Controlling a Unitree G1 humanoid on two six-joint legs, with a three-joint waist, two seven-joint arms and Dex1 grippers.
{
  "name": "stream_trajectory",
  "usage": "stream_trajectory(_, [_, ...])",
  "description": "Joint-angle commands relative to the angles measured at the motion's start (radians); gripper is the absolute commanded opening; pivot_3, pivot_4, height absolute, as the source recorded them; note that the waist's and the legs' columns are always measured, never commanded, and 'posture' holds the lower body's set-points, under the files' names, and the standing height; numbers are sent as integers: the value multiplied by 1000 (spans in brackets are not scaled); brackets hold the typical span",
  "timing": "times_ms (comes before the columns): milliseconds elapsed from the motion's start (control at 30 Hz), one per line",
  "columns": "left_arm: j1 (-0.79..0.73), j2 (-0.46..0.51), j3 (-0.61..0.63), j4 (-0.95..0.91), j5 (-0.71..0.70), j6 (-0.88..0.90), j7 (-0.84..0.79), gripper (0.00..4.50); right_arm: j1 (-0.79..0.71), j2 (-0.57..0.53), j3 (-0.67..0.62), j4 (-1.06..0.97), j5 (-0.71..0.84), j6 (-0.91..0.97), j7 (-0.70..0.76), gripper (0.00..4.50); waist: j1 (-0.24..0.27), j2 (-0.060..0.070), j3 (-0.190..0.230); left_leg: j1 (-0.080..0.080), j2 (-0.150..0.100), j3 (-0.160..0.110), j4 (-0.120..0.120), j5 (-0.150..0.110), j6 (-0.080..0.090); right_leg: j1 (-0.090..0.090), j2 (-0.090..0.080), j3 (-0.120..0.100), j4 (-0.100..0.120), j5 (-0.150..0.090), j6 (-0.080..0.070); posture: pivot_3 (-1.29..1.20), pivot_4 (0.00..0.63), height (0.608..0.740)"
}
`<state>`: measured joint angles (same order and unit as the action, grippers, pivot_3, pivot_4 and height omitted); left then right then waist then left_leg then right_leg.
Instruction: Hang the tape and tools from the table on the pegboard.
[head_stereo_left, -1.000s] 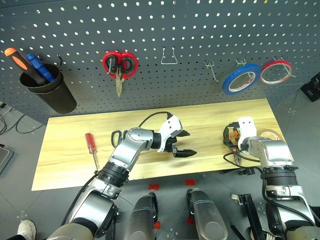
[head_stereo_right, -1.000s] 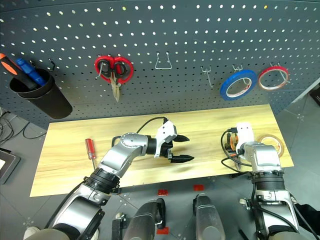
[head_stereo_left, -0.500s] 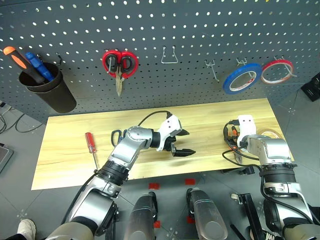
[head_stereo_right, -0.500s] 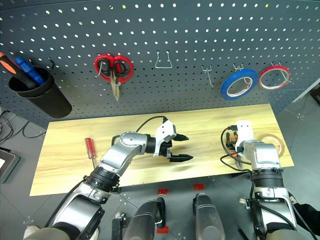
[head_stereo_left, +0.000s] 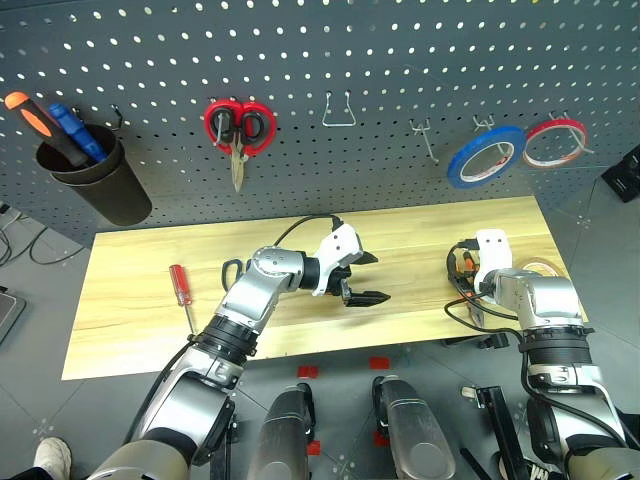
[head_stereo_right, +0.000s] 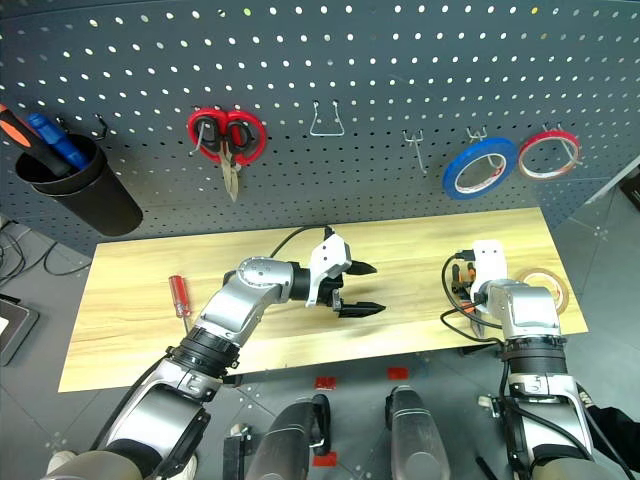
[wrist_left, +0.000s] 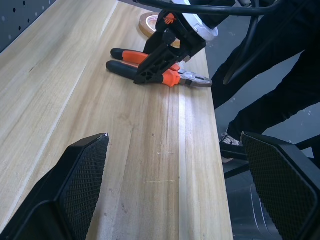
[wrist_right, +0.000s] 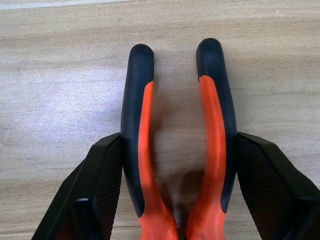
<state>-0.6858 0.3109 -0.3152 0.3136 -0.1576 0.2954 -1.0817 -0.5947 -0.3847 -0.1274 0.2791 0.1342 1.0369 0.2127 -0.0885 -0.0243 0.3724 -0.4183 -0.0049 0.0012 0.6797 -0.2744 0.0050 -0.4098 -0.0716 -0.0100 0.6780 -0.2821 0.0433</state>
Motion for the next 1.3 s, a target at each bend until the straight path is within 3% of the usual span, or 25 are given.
stream_trajectory(33, [-16,-10,9,-10,-4,-20,-9,4500,22,1,-14,-2,4,18,-7,4441,1,0,1,0,0,0,0,0,0,0,0,0,0,0,0,-158,425,740])
stream_trajectory(267, [-39,-31,6,21,-1,-38,-9,4500,38,-30,-12,-91,3,75,-1,4441,2,0,7,-1,0,-1,0,0,0,-1,0,0,0,0,0,-179,420,740])
stream_trajectory(500, [-98,-73,9,64,-7,-71,-24,4500,34,-141,-1,-275,13,214,32,4441,1,1,9,-14,-1,1,1,4,-6,-13,-1,-1,2,0,1,-205,414,740])
stream_trajectory(700, [-157,-117,2,139,6,-127,-44,4500,40,-231,-8,-352,32,264,83,4441,-2,1,10,-14,-1,0,1,4,-6,-13,-1,-2,0,0,1,-251,396,740])
stream_trajectory(900, [-215,-190,-19,244,37,-208,-58,4500,71,-294,-1,-272,25,180,132,4441,-8,1,10,-14,-1,0,1,4,-5,-13,-1,-2,0,0,1,-266,391,740])
stream_trajectory(1300, [-309,-347,-45,506,140,-433,-31,4500,71,-365,57,101,-26,-189,263,4441,-34,-2,14,-14,-1,2,1,3,-2,-13,-1,-2,1,1,2,-297,425,740])
